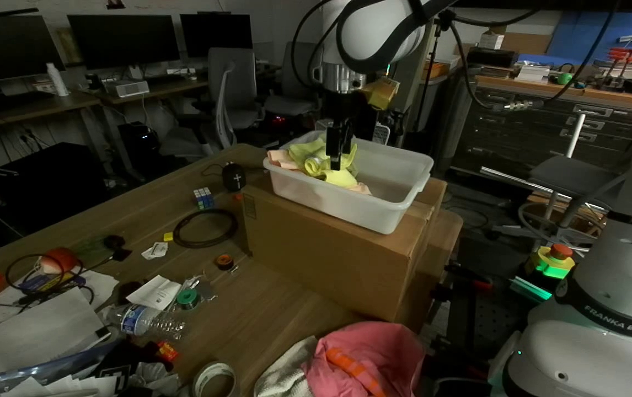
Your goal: Take the t-shirts and towels out of the white storage bin and place them on the table
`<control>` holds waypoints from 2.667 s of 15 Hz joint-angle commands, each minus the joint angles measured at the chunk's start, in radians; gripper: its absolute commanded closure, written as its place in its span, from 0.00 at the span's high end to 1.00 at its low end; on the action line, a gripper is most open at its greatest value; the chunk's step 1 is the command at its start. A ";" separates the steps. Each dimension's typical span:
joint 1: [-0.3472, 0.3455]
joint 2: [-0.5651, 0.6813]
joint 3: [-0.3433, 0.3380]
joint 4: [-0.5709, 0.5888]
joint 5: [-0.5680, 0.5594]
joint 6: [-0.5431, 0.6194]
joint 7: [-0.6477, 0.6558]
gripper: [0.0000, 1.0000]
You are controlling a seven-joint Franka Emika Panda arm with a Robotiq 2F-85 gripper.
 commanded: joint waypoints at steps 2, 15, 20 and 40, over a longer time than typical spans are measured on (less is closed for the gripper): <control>-0.015 0.047 0.004 0.033 0.068 0.013 -0.143 1.00; -0.043 0.126 0.003 0.023 0.035 0.082 -0.175 1.00; -0.048 0.136 -0.001 0.013 0.025 0.133 -0.141 1.00; -0.052 -0.034 -0.010 -0.068 0.005 0.121 -0.004 0.05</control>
